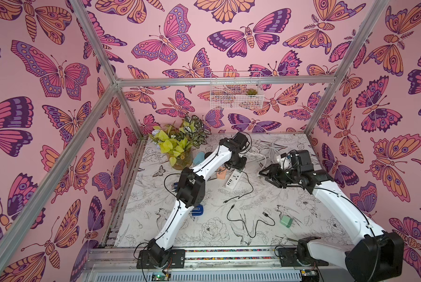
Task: Charge the electric shaver
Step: Insert the plug into the socket.
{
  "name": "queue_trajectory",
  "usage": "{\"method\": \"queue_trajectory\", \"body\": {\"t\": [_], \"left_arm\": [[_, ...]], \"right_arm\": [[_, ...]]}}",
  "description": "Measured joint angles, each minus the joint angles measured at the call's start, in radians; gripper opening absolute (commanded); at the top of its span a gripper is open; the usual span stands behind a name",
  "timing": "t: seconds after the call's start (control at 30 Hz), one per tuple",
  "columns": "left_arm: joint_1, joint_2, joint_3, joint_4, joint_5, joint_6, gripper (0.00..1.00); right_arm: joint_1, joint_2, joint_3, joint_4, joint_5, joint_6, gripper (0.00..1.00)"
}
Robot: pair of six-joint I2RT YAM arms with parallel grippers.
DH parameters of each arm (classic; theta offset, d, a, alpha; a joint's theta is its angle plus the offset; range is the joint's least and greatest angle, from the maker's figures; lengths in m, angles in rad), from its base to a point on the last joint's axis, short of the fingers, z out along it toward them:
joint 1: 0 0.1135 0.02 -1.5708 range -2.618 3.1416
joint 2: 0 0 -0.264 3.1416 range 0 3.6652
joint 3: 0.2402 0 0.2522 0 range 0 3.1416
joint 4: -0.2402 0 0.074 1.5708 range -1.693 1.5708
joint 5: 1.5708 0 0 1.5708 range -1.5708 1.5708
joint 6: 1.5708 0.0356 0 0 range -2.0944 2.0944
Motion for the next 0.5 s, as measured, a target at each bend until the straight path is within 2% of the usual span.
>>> {"method": "queue_trajectory", "body": {"t": [0.5], "left_arm": [[-0.019, 0.016, 0.010, -0.018, -0.075, -0.016, 0.00]], "right_arm": [[0.000, -0.016, -0.011, -0.003, 0.000, 0.006, 0.53]]}}
